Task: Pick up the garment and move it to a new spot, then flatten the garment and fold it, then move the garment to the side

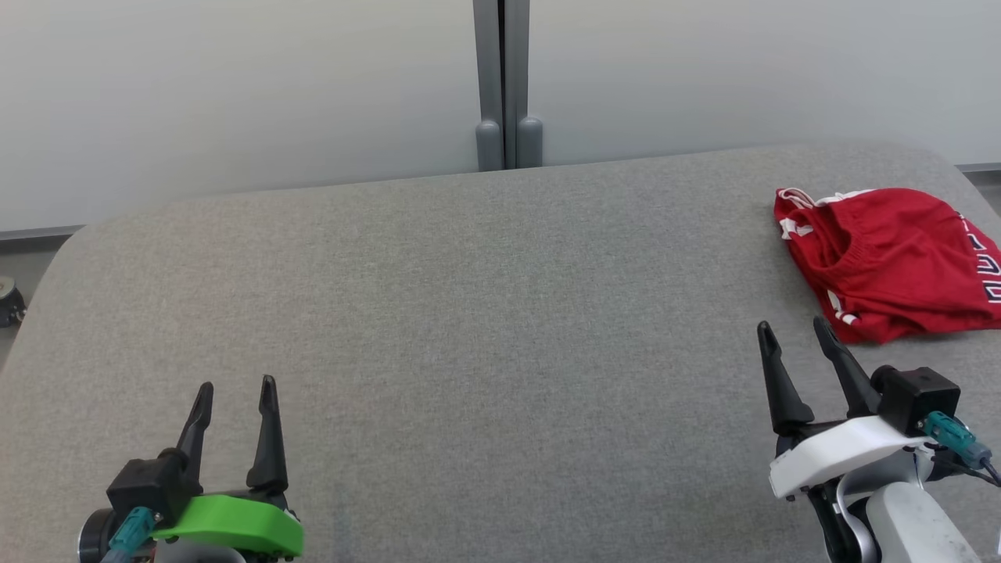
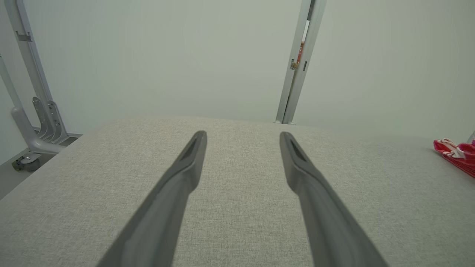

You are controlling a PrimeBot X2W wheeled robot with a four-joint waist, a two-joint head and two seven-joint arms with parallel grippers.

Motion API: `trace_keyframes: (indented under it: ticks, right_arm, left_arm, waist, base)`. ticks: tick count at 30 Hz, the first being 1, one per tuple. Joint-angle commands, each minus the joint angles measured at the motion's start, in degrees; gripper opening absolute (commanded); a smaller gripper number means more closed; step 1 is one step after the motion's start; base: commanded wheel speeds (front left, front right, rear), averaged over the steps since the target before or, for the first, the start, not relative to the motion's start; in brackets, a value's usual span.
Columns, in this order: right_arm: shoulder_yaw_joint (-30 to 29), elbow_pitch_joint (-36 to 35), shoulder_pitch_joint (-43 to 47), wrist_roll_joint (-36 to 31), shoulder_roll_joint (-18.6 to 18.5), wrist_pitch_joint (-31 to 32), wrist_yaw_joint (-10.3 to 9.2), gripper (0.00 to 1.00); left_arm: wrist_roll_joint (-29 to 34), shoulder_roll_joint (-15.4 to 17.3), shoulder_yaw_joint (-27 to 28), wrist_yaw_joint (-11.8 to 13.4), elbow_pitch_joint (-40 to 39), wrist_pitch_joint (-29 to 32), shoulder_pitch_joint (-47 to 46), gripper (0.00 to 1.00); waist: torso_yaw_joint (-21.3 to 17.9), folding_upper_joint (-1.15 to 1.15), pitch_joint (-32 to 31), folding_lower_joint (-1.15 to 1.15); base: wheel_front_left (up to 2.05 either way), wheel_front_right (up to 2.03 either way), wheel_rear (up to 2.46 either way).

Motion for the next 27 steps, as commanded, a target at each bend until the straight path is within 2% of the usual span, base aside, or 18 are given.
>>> trace_keyframes:
  ticks: [1,27]
  right_arm:
    - [0.1,-0.4,0.6,-0.6,0.3,-0.2,-0.09,1.00]
    - [1.6,0.6,-0.5,0.0,0.7,-0.2,-0.09,1.00]
  left_arm:
    - [0.1,-0.2,0.0,-0.2,0.2,0.1,1.1,1.00]
    - [-0.3,-0.8,-0.1,-0.2,0.8,0.1,-0.1,1.00]
  waist:
    - [-0.2,0.00,0.1,0.00]
    - [-0.8,0.00,-0.2,0.00]
  base:
    - [0.00,0.00,0.00]
    - [0.00,0.00,0.00]
